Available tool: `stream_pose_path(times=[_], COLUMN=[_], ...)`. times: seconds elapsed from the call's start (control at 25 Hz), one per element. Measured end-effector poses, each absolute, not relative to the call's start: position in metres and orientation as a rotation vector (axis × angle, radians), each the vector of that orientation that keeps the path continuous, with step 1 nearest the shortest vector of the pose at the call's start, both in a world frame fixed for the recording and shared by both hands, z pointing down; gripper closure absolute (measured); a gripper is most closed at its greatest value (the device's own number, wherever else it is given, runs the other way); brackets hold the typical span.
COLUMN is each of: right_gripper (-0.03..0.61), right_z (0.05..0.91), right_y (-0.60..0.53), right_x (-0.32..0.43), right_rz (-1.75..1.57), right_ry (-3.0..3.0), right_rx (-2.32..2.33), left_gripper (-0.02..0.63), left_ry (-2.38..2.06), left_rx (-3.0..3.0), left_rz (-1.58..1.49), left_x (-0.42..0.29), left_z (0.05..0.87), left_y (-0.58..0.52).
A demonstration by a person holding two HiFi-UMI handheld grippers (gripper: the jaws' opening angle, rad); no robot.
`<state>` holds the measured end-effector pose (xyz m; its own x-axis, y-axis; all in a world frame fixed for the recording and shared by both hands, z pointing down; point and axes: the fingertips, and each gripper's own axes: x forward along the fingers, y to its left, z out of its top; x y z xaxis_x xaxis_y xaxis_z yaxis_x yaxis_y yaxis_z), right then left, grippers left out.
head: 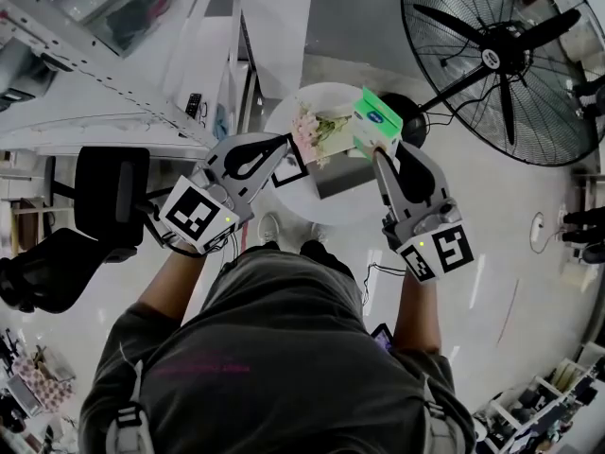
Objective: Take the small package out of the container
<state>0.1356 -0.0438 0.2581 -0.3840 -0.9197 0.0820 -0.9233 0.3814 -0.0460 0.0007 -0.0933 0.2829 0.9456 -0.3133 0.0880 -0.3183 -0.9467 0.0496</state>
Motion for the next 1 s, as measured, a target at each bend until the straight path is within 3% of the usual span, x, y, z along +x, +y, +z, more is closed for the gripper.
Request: stream_pose_path(times=[1.0], right_gripper=[0.476], right_z=[0.287], right_y=[-0.042], right_x=[0.147], right_rz=[0.212], right_ry=[-2.556], right_rx=[1.689], left_gripper=[0.6], left_ry=[-0.53], left_rx=[2.958], left_rz=[0.2], left_x=[0.005], left_z=[0.301], left_y=[-0.081])
